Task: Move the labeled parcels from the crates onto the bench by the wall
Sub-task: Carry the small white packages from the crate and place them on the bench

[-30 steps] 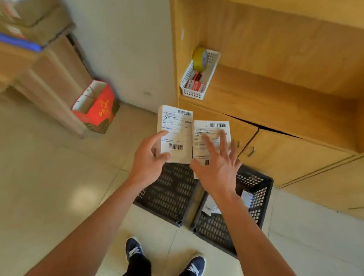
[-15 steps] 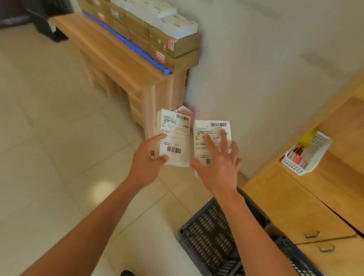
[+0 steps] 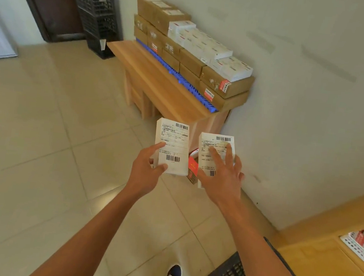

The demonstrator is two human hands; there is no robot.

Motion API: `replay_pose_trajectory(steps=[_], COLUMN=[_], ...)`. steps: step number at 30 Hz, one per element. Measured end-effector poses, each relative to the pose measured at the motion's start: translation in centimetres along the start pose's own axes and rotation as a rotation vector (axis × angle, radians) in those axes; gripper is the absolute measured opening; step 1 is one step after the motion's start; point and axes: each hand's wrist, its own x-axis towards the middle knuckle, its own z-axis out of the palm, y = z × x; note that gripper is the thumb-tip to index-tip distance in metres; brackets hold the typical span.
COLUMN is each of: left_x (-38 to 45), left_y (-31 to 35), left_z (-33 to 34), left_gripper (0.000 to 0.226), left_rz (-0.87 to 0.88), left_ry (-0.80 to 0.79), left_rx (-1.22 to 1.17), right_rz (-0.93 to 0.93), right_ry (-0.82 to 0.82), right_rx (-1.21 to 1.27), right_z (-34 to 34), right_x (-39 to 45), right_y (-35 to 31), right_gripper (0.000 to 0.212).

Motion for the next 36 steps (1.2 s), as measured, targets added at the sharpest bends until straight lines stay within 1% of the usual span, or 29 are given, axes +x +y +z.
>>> replay_pose_trajectory(steps=[4, 7, 11, 14, 19, 22, 25, 28, 31, 36], left_x=[5.8, 10.6, 16.4, 20.5, 27.9, 33.0, 39.0, 45.1, 50.6, 57.3], left_y=[-0.1, 0.2, 0.6, 1.0, 1.3, 1.3, 1.4, 1.8, 2.3, 5.1], left_z=[-0.3, -0.4, -0.1, 0.1, 0.6, 0.9, 1.1, 0.9, 1.3, 4.2], left_gripper=[0.066, 0.066, 0.065, 0.065, 0.063, 0.062, 0.061, 0.061, 0.063, 0.064], left_rz=[0.01, -0.015, -0.018, -0.038, -0.045, -0.038, -0.03, -0.048, -0.069, -0.072], left_ry=[-0.01, -0.002, -0.002, -0.006, -0.056, -0.11, -0.176, -0.266, -0.355, -0.524], left_rx=[0.049, 0.06, 0.07, 0.057, 0.014, -0.011, -0.038, -0.047, -0.053, -0.013], right_rz=[-0.001, -0.006, -0.017, -0.031, 0.008, 0.034, 0.099, 0.198, 0.239, 0.326], right_ry=[-0.033, -0.045, -0.061, -0.071, -0.075, -0.058, -0.042, -0.007, 0.044, 0.131], right_rx=[0.02, 0.038, 0.07, 0.081, 0.109, 0.088, 0.062, 0.074, 0.053, 0.065], right_z=[1.4, 2.5, 2.5, 2.3, 2.6, 3.8, 4.7, 5.0, 4.7, 4.1], right_x=[6.3, 11.3, 17.7, 21.7, 28.6, 32.8, 37.6, 41.6, 44.9, 49.1], right_y=[-1.2, -1.8, -2.7, -3.7, -4.9, -5.2, -5.9, -6.7, -7.4, -7.5], right_gripper=[0.078, 0.078, 0.077, 0.077, 0.076, 0.075, 0.075, 0.075, 0.075, 0.073])
